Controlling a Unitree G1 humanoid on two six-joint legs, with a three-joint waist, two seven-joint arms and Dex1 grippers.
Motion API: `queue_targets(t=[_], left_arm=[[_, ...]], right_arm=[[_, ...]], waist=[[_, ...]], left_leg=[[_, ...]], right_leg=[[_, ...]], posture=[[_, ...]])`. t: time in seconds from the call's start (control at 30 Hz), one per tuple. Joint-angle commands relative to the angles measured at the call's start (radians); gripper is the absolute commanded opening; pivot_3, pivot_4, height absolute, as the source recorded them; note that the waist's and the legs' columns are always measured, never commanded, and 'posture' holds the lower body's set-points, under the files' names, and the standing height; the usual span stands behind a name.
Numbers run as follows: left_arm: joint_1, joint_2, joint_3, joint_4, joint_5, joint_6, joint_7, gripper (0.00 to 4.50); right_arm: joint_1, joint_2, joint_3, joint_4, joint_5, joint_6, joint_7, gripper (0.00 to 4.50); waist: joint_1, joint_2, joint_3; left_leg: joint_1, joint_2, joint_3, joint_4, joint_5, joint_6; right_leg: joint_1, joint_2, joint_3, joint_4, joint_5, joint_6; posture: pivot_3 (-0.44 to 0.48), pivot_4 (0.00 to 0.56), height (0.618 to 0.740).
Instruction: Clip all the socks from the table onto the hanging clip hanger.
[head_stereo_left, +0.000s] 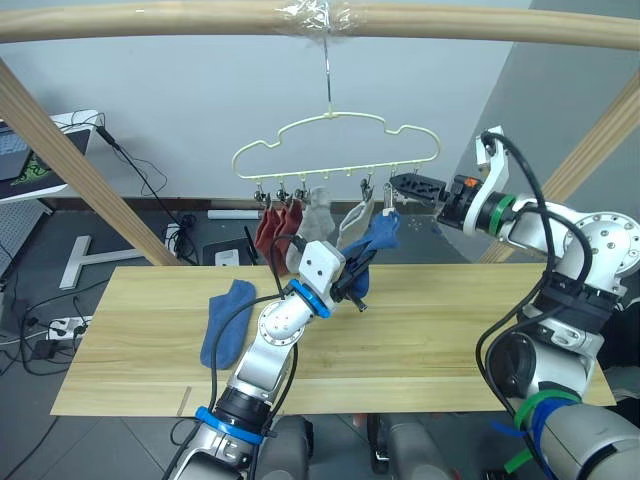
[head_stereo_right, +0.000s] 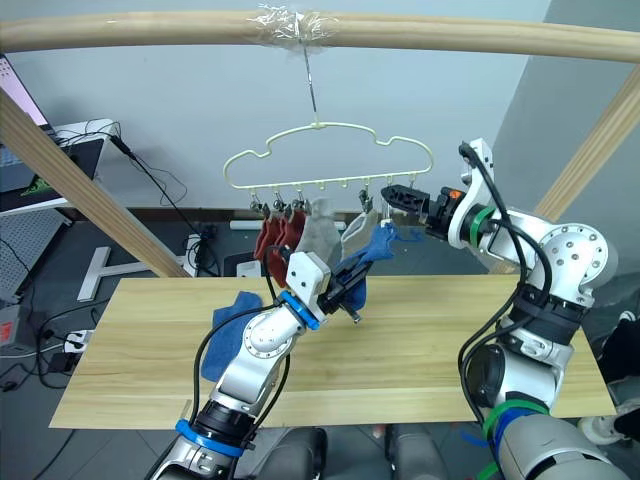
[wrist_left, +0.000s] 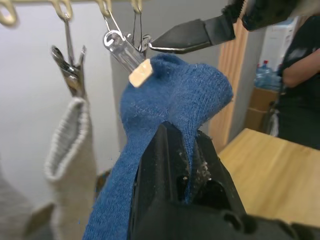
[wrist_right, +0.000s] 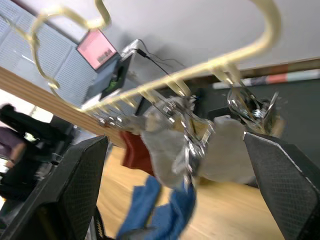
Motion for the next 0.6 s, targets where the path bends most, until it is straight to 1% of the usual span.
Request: queue_targets(t=[0.03, 0.13, 0.27, 0.33, 0.4, 0.47, 0.57, 0.6], left_arm=[[0.018, -0.031, 0.012, -0.095, -0.157, 0.179, -0.062, 1.04], [0.043, -0.014, 0.018, -0.132, -0.191, 0.251, -0.079, 1.97], [0.069, 0.015, 0.021, -0.162, -0.198, 0.274, -0.087, 3.24], [0.078, 0.048, 0.05, -0.173, -0.192, 0.278, -0.08, 3.87], [0.082, 0.106, 0.1, -0.197, -0.21, 0.301, -0.097, 4.47], [0.094, 0.148, 0.126, -0.228, -0.235, 0.321, -0.122, 4.47], [0.105, 0.172, 0.141, -0.261, -0.255, 0.336, -0.13, 4.47], [0.112, 0.191, 0.154, -0.273, -0.243, 0.329, -0.127, 4.5]], right_arm=[[0.105, -0.022, 0.084, -0.138, -0.039, -0.162, 0.01, 4.5], [0.17, -0.028, 0.108, -0.161, -0.059, -0.24, 0.0, 4.5], [0.227, -0.058, 0.161, -0.189, -0.08, -0.322, 0.018, 4.5], [0.284, -0.087, 0.229, -0.225, -0.136, -0.425, 0.041, 4.5], [0.374, -0.131, 0.342, -0.265, -0.246, -0.579, 0.06, 4.5], [0.429, -0.15, 0.412, -0.283, -0.319, -0.691, 0.067, 4.5], [0.456, -0.148, 0.452, -0.272, -0.371, -0.807, 0.075, 4.5], [0.458, -0.127, 0.472, -0.257, -0.404, -0.851, 0.051, 4.11]], waist=[[-0.004, 0.0, 0.0], [-0.011, 0.0, 0.0], [-0.014, 0.0, 0.0], [-0.013, 0.0, 0.0], [-0.012, 0.0, 0.0], [-0.013, 0.0, 0.0], [-0.015, 0.0, 0.0], [-0.013, 0.0, 0.0]], left_leg=[[0.0, 0.0, 0.0, 0.0, 0.0, 0.0], [0.0, 0.0, 0.001, 0.0, 0.0, 0.0], [0.002, 0.001, 0.003, 0.0, 0.0, 0.0], [0.003, 0.001, 0.003, 0.0, 0.0, 0.0], [0.003, 0.001, 0.003, 0.0, 0.0, 0.0], [0.003, 0.001, 0.003, 0.0, 0.0, 0.0], [0.004, 0.002, 0.004, 0.0, 0.0, 0.0], [0.004, 0.001, 0.004, 0.0, 0.0, 0.0]], right_leg=[[0.0, 0.0, 0.0, 0.0, 0.0, 0.0], [0.0, 0.002, 0.001, 0.0, 0.0, 0.001], [0.0, 0.003, 0.003, 0.001, -0.003, 0.005], [0.0, 0.004, 0.003, 0.001, -0.003, 0.005], [0.0, 0.005, 0.003, 0.0, -0.003, 0.005], [0.0, 0.006, 0.003, 0.0, -0.003, 0.005], [0.0, 0.005, 0.005, 0.0, -0.003, 0.005], [0.0, 0.005, 0.005, 0.0, -0.003, 0.005]], posture=[[-0.015, 0.221, 0.74], [-0.015, 0.22, 0.74], [-0.019, 0.223, 0.74], [-0.02, 0.224, 0.74], [-0.017, 0.226, 0.74], [-0.013, 0.228, 0.74], [-0.01, 0.229, 0.74], [0.001, 0.232, 0.74]])
